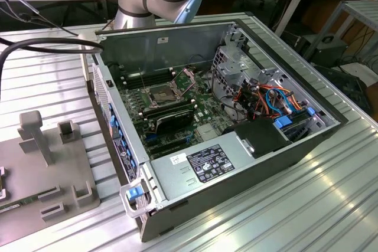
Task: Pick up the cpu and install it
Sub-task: 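Reach for the cpu, then pick up the cpu and move it towards the insertion slot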
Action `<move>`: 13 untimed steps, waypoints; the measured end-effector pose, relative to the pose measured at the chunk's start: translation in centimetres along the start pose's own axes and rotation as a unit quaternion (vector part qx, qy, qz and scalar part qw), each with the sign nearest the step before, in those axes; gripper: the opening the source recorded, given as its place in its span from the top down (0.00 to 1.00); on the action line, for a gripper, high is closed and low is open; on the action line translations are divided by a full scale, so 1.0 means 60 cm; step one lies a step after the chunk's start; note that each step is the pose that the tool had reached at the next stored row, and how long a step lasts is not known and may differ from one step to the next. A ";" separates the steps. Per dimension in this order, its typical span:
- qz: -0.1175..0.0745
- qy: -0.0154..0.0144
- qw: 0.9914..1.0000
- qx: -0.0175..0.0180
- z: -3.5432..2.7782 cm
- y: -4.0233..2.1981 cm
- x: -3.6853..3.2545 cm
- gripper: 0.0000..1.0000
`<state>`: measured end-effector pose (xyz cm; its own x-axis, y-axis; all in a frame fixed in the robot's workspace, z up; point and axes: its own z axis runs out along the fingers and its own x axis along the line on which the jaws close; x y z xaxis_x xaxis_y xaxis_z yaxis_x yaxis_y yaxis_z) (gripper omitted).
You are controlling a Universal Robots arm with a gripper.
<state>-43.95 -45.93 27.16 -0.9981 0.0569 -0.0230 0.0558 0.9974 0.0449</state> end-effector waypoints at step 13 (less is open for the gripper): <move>0.000 0.000 1.000 0.000 0.005 0.000 0.000 0.89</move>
<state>-43.95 -45.93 26.83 -0.9981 0.0569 -0.0229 0.0558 0.9974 0.0449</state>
